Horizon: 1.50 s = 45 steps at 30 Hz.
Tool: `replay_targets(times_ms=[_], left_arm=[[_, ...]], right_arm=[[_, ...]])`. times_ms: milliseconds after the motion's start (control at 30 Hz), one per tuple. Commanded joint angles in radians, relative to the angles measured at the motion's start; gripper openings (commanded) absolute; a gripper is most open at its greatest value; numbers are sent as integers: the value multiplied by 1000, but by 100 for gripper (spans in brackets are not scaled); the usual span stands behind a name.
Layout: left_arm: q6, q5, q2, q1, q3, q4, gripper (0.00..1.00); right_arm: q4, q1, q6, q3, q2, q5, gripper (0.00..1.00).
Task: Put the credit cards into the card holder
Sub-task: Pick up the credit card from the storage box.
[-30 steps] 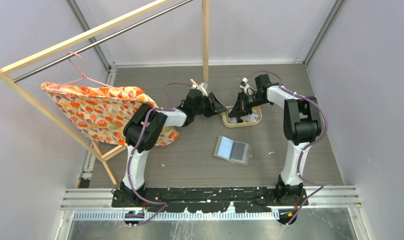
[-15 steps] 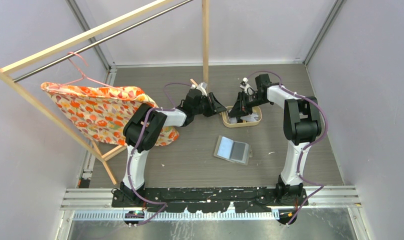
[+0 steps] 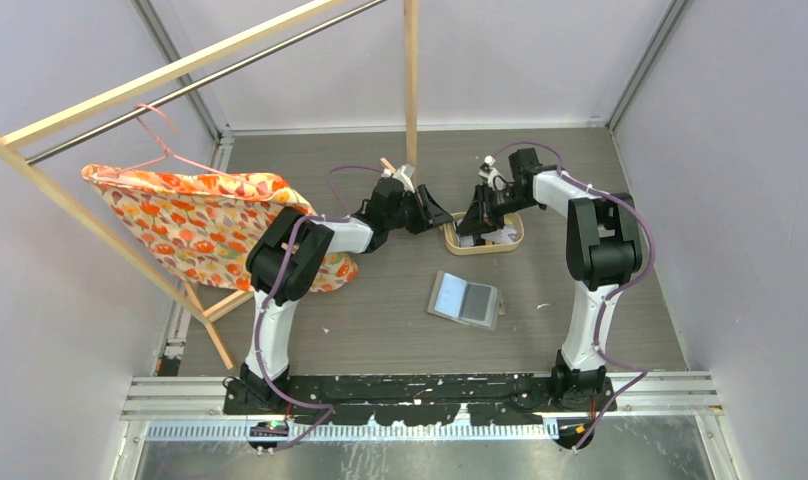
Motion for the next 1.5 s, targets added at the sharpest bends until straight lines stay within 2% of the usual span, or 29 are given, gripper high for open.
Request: replay_targets(times_ms=[0, 233, 433, 633, 900, 1100, 1467], left_arm=[[-3, 18, 9, 7, 18, 25, 43], [-3, 20, 8, 6, 18, 25, 43], [-4, 19, 8, 6, 17, 25, 44], [-4, 19, 6, 7, 15, 27, 45], [-8, 40, 2, 8, 0, 74, 47], [-9, 59, 6, 8, -3, 97, 48], [-10, 73, 21, 8, 17, 72, 48]], right_arm=[[-16, 10, -21, 46, 8, 7, 23], [-32, 11, -33, 52, 9, 23, 23], [-49, 10, -48, 61, 6, 45, 17], [-52, 10, -51, 62, 4, 51, 16], [-41, 10, -51, 59, -2, -29, 16], [-32, 10, -36, 54, 1, -31, 16], [-33, 10, -34, 54, 5, -12, 7]])
